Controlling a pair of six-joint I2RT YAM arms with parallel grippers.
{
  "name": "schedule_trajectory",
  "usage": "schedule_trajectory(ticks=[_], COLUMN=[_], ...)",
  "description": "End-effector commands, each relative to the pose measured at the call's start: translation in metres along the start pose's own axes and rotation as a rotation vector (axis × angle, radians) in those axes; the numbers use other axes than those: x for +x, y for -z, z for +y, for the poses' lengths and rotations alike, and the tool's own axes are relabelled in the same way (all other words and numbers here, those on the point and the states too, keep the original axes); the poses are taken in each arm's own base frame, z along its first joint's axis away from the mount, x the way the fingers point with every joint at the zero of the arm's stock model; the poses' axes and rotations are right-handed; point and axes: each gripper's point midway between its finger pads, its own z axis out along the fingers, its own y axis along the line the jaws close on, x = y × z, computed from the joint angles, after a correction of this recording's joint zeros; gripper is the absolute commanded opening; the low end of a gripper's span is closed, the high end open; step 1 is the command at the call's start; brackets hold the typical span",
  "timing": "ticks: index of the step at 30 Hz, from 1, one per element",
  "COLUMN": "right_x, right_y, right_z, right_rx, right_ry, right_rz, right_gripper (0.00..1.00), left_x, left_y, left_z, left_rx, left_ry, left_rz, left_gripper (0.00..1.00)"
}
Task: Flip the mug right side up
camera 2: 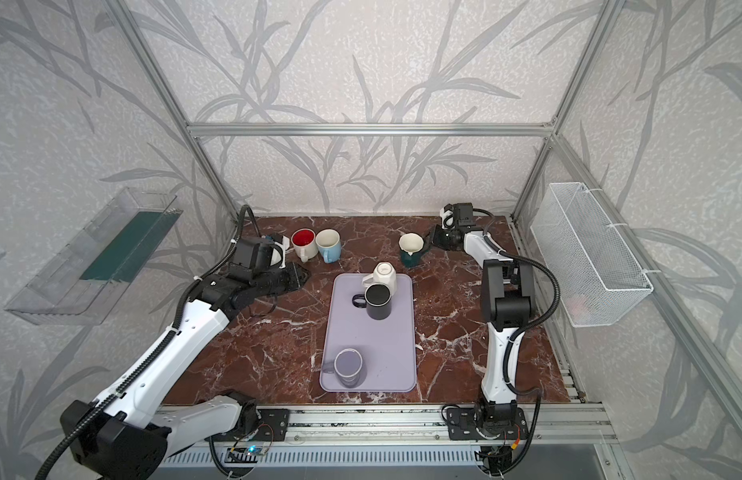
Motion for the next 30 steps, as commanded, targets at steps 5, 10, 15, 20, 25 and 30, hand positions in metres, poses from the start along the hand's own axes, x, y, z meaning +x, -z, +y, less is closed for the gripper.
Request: schedule_trajectory(ticks=[5,10,15,20,25,30], right_x=[0.006,0.012,0.018,0.025,0.03,0.033], right_y=[0.0,0.002,0.006,0.013,0.019,0.029], right_z=[-0.009,-0.009,-0.007,-0.004,0.0,0.004], right_rx=[0.041,0.045,0.037,0.028,0.018,0.015], right_ry=[0.051,0.078,0.094,0.101,0.104,0.111], right_rz=[0.071,0.103,0.12,0.13,0.13,0.124], right_gripper=[0.38,0.37,0.36,0.36,0.36,0.36], left_x=[0.0,0.0,0.0,0.0,0.0,0.0], left_y=[0.007,0.005,0.007,0.007,0.008,0.008], left_z=[-0.001,-0.002,-0.003,-0.002,-0.002,-0.002], left_rx=[-0.006,-0.001,0.003,0.0,0.003,0.002], left_ry=[-0.016,-0.013,-0.015,-0.016,-0.015,-0.016], left_rz=[-0.006,-0.001,-0.007,-0.006,-0.007,-0.01], left_gripper=[0.24,0.24,0.24,0.24,0.24,0.24])
